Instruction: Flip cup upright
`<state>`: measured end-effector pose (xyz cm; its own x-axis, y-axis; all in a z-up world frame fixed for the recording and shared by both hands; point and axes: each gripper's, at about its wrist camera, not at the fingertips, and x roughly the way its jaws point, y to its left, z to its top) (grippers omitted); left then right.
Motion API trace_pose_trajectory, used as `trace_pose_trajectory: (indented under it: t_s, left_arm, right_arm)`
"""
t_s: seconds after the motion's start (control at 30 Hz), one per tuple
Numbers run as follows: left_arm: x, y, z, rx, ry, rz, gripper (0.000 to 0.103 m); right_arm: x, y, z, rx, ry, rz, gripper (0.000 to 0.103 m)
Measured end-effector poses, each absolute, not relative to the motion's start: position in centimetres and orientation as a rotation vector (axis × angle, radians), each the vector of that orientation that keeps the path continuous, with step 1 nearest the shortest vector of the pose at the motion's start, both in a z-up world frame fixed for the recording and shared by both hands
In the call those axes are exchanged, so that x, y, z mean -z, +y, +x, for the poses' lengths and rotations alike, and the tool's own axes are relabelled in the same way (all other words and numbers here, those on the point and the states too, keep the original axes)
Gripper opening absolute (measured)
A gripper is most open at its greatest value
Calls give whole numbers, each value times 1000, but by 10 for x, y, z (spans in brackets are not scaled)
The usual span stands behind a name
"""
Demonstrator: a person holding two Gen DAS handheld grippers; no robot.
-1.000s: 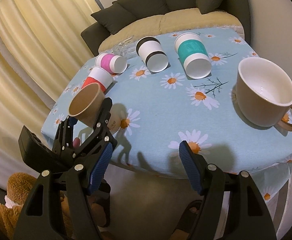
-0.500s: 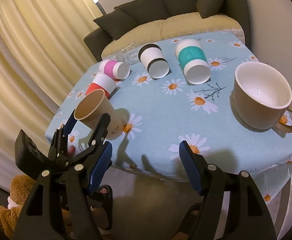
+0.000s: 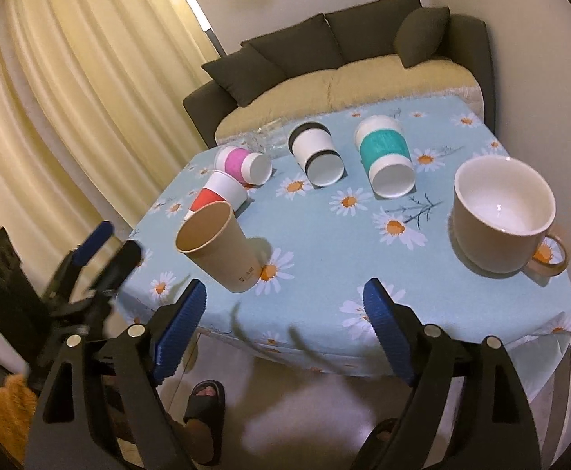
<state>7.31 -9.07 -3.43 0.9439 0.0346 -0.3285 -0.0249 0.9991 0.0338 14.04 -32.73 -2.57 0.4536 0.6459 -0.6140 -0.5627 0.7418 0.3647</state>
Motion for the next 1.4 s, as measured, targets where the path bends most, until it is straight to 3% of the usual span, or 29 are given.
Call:
trace_pose_trajectory:
  t_s: [0.6, 0.93, 1.4]
  left_arm:
    - [-26, -55, -17, 124, 417, -16, 97]
    - [-20, -30, -36, 171, 442, -63, 97]
    - [11, -24, -18, 151, 494, -46, 97]
  right_arm:
    - [-10, -304, 54, -825, 637, -86, 89]
    - [-27, -305, 32, -847, 597, -97, 93]
    - [-5, -301, 44, -836, 598, -102, 93]
